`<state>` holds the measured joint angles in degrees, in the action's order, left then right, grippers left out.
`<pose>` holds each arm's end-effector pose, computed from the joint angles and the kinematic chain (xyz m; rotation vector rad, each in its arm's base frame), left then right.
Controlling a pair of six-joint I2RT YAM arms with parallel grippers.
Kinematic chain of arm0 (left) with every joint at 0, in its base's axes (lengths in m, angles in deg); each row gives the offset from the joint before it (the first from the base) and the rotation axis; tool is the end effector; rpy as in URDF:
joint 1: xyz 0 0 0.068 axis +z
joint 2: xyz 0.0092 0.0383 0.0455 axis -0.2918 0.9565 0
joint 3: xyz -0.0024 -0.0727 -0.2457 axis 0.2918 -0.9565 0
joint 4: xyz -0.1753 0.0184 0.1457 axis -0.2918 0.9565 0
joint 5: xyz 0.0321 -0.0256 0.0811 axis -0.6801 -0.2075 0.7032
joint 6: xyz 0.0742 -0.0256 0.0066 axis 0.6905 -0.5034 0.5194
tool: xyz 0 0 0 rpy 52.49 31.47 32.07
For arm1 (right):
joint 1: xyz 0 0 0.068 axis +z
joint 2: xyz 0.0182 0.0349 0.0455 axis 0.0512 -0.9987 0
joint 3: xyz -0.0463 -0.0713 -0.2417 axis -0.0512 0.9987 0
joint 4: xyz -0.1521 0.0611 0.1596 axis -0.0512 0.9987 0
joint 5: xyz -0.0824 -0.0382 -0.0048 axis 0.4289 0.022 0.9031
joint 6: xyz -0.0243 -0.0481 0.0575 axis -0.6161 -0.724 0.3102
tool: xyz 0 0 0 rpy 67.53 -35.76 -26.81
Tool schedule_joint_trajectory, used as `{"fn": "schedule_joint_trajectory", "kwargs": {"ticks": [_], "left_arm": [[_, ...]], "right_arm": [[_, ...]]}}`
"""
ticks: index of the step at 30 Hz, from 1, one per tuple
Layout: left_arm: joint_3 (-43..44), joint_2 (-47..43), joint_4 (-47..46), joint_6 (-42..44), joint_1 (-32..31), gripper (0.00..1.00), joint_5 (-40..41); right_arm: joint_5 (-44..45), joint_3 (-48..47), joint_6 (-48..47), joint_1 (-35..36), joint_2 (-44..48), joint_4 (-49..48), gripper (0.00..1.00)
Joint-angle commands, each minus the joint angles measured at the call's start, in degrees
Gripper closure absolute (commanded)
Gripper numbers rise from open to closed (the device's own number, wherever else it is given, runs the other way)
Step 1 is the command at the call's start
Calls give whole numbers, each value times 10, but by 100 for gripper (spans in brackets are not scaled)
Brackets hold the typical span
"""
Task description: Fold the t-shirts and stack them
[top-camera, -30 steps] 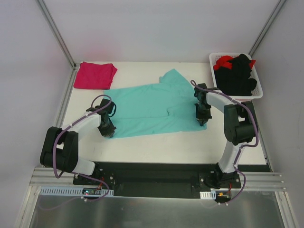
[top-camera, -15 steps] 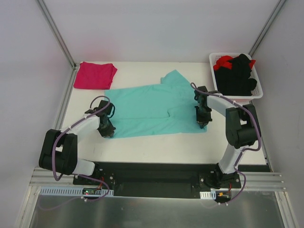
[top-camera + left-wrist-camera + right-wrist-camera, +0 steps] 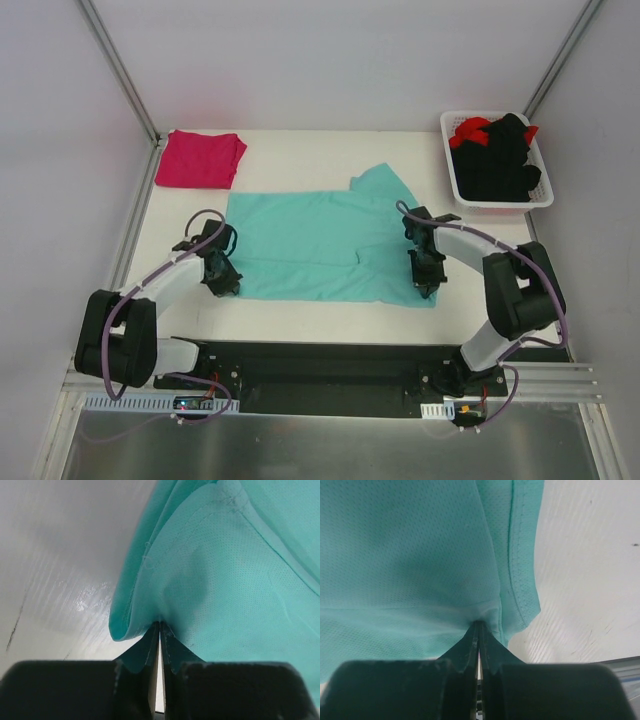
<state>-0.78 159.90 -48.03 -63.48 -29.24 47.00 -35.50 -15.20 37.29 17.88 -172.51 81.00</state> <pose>0.2096 -0.0409 0.1380 -0.8124 2.6346 -0.1857 0.2392 0.0805 0.1297 -0.4418 2.9669 -0.1771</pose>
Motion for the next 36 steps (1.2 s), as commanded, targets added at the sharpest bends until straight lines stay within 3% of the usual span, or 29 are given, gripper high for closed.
{"fn": "schedule_joint_trajectory", "kwargs": {"ticks": [1,8,22,36], "left_arm": [[-44,-33,78,-7,1,98,-2],[-68,-99,105,-28,1,98,-22],[-92,-148,122,-64,-8,99,-37],[113,-163,251,-25,-8,96,36]], "right_arm": [[23,26,19,4,31,29,99],[22,36,35,14,66,53,99],[40,78,106,87,131,75,99],[77,-77,77,96,124,163,95]]}}
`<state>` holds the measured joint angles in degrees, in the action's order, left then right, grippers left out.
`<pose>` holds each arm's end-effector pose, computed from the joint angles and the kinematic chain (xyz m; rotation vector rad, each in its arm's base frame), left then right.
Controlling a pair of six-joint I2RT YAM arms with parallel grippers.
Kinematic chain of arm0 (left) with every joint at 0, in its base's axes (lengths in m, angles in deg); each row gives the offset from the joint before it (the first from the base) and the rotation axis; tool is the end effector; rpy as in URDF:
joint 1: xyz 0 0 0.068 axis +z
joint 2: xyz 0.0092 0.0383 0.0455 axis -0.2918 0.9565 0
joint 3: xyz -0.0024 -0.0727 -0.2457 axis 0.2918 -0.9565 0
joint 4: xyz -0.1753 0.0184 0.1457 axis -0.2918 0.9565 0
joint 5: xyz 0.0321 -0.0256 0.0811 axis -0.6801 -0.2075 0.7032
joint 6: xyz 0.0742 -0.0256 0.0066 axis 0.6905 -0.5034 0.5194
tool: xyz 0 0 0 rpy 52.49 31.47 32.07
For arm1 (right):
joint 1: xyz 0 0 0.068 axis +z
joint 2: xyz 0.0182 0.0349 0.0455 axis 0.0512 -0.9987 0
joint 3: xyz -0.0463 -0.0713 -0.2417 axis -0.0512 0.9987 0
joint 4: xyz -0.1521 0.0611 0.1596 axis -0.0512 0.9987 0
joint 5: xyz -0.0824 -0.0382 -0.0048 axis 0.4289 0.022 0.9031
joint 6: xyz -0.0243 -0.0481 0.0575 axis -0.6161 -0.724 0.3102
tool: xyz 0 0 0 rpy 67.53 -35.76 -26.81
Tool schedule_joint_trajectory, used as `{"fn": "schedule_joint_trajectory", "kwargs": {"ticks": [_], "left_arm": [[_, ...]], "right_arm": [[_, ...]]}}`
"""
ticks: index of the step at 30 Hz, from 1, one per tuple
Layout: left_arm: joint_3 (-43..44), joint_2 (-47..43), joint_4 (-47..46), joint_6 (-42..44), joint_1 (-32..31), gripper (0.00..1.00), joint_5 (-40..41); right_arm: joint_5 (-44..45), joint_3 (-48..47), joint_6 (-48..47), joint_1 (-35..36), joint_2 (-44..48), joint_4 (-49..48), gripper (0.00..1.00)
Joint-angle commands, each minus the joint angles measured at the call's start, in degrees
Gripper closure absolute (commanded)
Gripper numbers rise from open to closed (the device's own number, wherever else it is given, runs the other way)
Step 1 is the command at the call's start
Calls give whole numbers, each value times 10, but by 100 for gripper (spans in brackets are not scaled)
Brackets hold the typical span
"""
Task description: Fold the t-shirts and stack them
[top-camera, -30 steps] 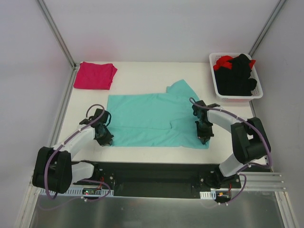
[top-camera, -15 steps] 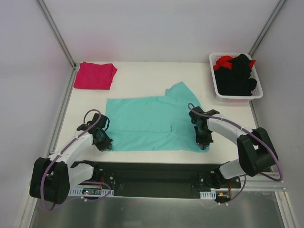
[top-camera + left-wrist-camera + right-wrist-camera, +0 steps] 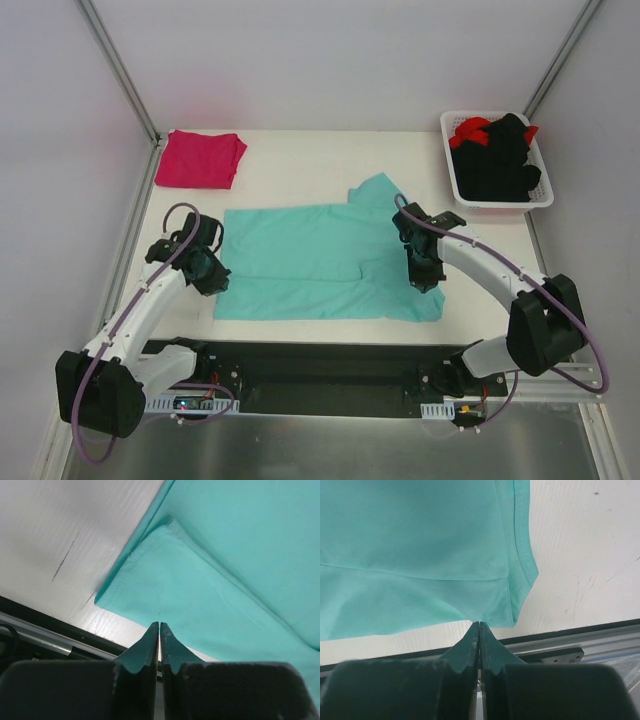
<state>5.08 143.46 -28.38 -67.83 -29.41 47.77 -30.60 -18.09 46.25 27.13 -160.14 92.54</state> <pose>0.1683 -0.0315 0.1960 -0.8997 2.5602 -0.2216 0.2021 0.0991 0.1857 -0.4153 2.8590 -0.2191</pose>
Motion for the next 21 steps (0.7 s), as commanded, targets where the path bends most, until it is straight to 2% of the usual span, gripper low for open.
{"fn": "schedule_joint_trajectory", "kwargs": {"ticks": [1,3,4,5,8,10,15,21], "left_arm": [[62,4,55,19,-6,95,30],[86,19,53,27,-6,92,39],[94,28,54,31,-6,91,41],[109,47,53,35,-6,89,44],[143,90,50,49,-6,82,52],[161,112,37,60,-6,80,47],[234,206,-2,75,1,78,24],[320,298,-84,97,8,74,-25]], "right_arm": [[31,-61,-22,3,1,47,92],[43,-99,-27,-2,-1,47,86],[43,-113,-38,-4,-5,48,70],[39,-127,-43,-12,-14,51,64],[8,-184,-69,-44,-42,55,59],[-21,-218,-81,-67,-52,45,51],[-209,-243,-113,-163,-81,-62,43],[-380,-318,-161,-219,-159,-149,43]]}}
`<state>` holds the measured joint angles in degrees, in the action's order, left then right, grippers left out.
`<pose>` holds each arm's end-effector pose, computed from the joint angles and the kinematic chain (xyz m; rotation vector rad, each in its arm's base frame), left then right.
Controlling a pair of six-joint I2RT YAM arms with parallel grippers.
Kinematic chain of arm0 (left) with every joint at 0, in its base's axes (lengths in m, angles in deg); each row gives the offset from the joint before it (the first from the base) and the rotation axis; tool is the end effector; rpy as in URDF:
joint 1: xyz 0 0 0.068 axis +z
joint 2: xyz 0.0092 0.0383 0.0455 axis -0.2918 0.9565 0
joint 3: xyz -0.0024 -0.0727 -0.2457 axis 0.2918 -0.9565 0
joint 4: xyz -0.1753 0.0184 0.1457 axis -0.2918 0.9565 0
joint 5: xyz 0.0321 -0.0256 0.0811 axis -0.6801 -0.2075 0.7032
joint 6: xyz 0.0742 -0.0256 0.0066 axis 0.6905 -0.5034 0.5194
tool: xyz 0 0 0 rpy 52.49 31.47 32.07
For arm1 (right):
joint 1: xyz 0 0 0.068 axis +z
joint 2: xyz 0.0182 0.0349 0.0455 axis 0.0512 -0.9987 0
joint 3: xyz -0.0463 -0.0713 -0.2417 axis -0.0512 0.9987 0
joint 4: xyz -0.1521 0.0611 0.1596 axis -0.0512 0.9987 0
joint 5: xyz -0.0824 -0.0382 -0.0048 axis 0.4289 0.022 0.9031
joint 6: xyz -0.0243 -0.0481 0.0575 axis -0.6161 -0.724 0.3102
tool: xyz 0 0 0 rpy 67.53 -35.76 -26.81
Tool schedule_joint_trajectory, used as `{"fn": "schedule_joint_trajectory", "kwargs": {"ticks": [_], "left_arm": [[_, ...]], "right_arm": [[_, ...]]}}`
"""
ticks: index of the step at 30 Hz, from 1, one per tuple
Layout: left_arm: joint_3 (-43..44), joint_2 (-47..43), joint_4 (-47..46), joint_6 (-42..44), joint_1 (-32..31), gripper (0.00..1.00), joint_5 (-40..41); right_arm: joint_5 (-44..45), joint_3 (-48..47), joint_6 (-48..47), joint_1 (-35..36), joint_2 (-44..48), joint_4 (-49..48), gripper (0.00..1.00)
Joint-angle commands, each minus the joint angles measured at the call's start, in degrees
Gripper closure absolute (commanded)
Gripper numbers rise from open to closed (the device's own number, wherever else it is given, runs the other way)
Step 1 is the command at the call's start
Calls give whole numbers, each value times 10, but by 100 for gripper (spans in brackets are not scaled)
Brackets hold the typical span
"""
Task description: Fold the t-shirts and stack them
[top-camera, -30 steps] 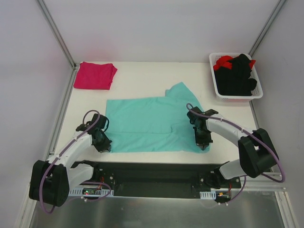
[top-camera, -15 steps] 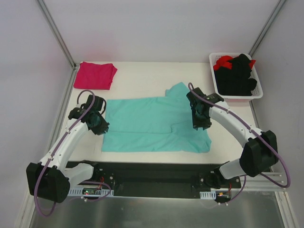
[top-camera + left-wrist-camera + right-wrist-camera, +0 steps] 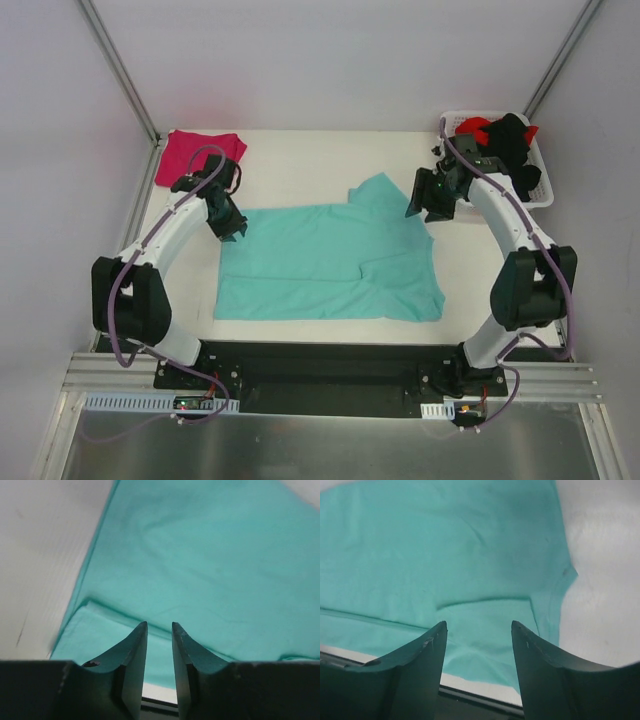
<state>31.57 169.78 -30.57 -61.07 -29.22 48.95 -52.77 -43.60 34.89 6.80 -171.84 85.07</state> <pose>0.2782 -0.0533 0.2340 -0.7459 2.5551 -0.1852 0.3191 0.0654 0.2575 -0.2547 2.5882 0.2723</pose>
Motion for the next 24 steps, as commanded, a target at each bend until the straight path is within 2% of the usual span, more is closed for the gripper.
{"fn": "schedule_joint_trajectory", "kwargs": {"ticks": [1,5,8,9,12,13,15,20,24], "left_arm": [[63,43,-74,30,6,74,-38],[46,50,-177,33,6,71,-24],[-10,34,-297,33,8,69,-16],[-24,31,-323,34,9,66,-11],[-57,38,-398,34,14,65,-3],[-76,42,-466,38,16,65,-1],[-94,42,-503,39,17,65,3],[-129,35,-591,49,17,65,8],[-144,43,-615,52,18,64,15]], "right_arm": [[-179,-80,-63,-20,-72,-80,43],[-328,-148,-68,-40,-148,-124,43],[-372,-184,-70,-41,-206,-153,43],[-374,-212,-74,-41,-217,-154,42],[-387,-265,-78,-46,-266,-171,42],[-408,-333,-80,-59,-324,-168,42],[-413,-366,-80,-63,-359,-169,42],[-422,-384,-85,-74,-397,-197,42],[-405,-397,-80,-77,-430,-212,42]]}}
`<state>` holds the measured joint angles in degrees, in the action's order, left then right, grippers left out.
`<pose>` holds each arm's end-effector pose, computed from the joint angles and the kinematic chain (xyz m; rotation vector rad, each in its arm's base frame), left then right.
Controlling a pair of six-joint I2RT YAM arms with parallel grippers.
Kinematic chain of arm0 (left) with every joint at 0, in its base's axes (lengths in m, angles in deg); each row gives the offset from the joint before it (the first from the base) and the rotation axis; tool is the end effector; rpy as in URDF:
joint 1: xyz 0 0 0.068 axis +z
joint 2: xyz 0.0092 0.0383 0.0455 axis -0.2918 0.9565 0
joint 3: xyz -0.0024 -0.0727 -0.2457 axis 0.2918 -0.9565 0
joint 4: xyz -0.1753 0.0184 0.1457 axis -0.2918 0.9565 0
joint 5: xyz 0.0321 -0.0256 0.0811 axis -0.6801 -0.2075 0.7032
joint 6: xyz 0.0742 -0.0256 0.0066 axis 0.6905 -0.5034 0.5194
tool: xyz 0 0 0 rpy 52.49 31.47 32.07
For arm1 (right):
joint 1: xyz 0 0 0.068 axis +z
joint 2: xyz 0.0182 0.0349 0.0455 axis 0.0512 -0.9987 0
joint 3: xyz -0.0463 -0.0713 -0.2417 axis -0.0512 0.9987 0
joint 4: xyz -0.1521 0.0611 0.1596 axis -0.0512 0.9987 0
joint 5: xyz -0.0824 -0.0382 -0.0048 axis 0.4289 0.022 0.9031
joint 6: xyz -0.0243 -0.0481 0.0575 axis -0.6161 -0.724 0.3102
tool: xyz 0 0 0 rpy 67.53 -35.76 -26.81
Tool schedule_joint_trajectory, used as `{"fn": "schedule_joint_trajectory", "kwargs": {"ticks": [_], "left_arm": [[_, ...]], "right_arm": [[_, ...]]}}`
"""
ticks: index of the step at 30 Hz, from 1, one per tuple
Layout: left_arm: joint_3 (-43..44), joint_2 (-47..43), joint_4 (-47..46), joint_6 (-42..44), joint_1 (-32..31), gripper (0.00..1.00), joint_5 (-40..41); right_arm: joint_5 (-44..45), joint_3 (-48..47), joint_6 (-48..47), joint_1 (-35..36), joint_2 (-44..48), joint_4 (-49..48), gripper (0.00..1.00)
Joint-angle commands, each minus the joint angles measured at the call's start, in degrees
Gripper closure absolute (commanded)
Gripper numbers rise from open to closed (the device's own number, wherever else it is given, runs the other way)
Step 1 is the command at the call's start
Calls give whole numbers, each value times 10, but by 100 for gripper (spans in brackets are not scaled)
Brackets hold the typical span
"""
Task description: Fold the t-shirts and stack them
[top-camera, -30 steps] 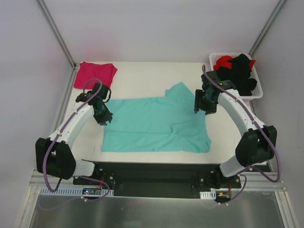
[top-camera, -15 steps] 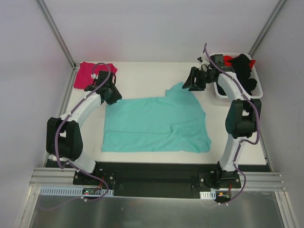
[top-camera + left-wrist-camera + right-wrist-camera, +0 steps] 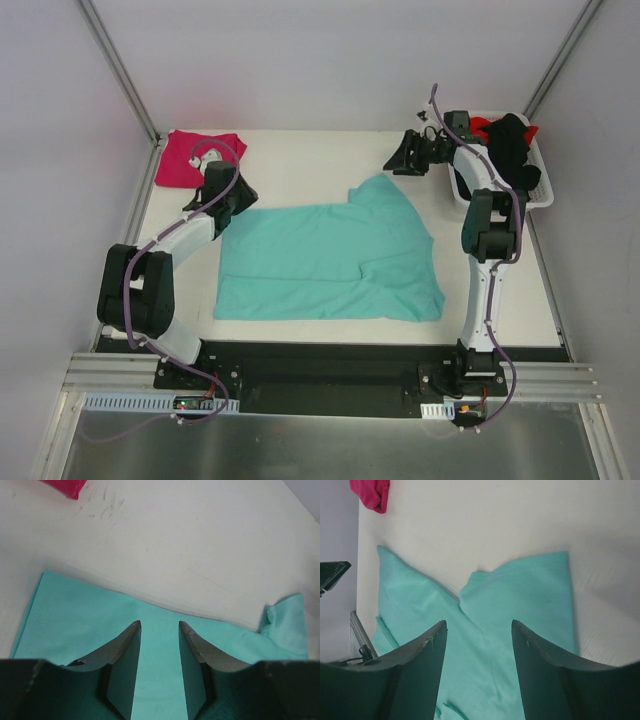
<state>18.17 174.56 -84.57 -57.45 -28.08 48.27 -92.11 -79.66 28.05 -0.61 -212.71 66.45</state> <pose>0.3481 -0.0621 0.2288 -0.5657 1.9839 -0.4635 0.4926 0.0705 0.2057 -0.5575 2.1369 0.9469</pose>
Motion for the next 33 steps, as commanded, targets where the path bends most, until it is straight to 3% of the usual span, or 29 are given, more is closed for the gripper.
{"fn": "schedule_joint_trajectory", "kwargs": {"ticks": [1,4,12,19,21,24,27,33], "left_arm": [[-9,-2,-76,18,7,64,23],[-13,3,-82,17,7,64,34],[-12,24,-90,14,7,64,24],[55,35,39,-7,7,63,-26],[95,32,127,-9,7,63,-39],[147,17,265,-11,3,63,-51],[173,3,392,-8,-8,66,-40],[35,-78,421,-47,-34,71,25]], "right_arm": [[2,-43,-16,-3,-33,-20,42],[54,-44,-30,2,-40,1,42],[82,-124,-9,7,-78,58,43],[92,6,29,24,38,50,46],[113,35,25,36,87,82,46],[189,75,20,59,132,157,46],[327,123,22,93,184,230,47],[548,315,53,164,268,259,44]]}}
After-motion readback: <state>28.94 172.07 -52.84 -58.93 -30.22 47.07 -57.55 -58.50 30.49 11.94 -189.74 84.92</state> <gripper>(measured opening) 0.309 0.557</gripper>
